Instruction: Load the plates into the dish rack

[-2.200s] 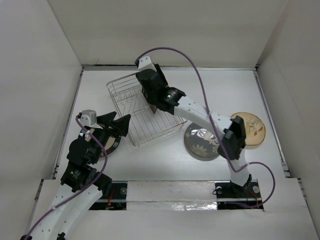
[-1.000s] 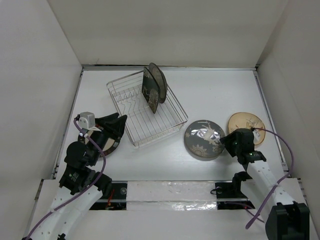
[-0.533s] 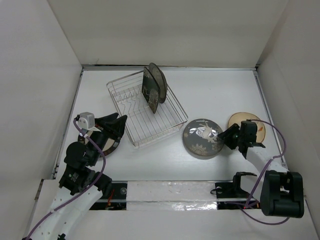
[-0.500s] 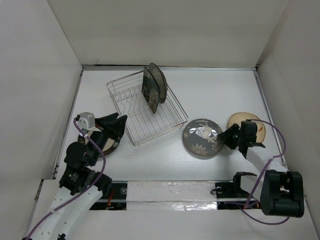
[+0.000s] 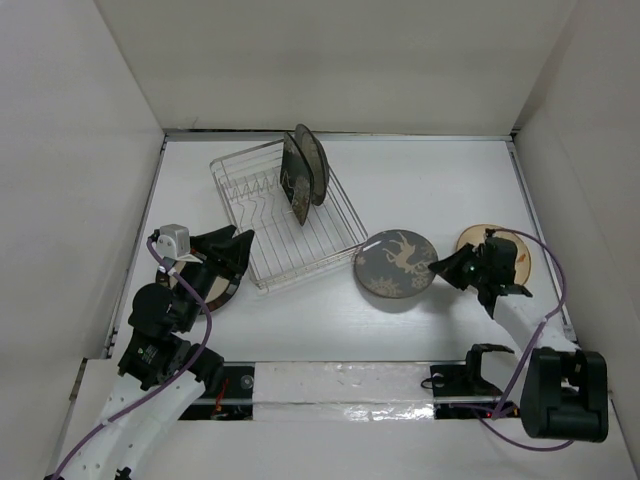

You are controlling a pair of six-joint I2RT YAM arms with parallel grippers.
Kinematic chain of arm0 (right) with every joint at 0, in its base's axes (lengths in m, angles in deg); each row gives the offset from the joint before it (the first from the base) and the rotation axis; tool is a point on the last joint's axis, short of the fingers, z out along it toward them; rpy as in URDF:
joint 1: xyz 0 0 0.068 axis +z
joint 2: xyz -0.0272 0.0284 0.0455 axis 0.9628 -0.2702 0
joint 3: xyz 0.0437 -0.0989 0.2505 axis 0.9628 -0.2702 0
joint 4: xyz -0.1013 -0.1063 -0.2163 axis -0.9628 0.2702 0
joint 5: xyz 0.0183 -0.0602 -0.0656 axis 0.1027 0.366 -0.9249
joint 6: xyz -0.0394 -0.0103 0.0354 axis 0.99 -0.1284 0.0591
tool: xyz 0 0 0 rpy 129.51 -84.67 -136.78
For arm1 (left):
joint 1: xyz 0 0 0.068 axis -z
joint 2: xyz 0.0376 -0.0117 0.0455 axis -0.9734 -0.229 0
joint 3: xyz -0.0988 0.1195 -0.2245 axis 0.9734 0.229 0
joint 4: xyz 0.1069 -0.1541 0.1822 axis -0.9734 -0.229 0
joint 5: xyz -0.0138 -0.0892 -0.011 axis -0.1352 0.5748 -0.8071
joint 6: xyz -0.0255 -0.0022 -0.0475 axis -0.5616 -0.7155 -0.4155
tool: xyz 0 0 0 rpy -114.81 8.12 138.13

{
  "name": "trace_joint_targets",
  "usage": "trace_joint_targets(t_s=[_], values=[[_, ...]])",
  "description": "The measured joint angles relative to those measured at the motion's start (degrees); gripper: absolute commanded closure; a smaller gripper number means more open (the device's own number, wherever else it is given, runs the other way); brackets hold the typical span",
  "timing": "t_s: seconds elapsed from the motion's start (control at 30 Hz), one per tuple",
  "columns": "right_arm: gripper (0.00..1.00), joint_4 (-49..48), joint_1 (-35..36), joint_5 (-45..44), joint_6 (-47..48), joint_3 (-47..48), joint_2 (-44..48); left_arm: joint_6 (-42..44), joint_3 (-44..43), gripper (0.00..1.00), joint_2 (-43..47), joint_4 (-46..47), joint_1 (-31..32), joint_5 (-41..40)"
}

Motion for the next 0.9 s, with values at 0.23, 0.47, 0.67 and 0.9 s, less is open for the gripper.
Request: trace_joint_targets(t_s=[0.23, 0.47, 0.67, 0.9], values=[[1.00, 12.48, 0.26, -9.09, 1.11, 1.27, 14.99, 0.07, 0.00, 0.54, -0.79, 0.00, 0.00, -0.02], [1.00, 26.45, 0.39, -18.60, 6.97, 13.75, 22.71, 0.17, 0.00, 0.54, -1.27, -0.02, 0.00, -0.46], [1.00, 23.82, 6.16, -21.14, 8.35, 28.68, 20.59, 0.20, 0.00, 0.54, -2.01, -0.04, 0.00, -0.70], [1.00, 13.53, 26.80, -27.50, 12.74, 47.45, 3.82, 0.20, 0.00, 0.54, -2.16, -0.09, 0.00, -1.40]])
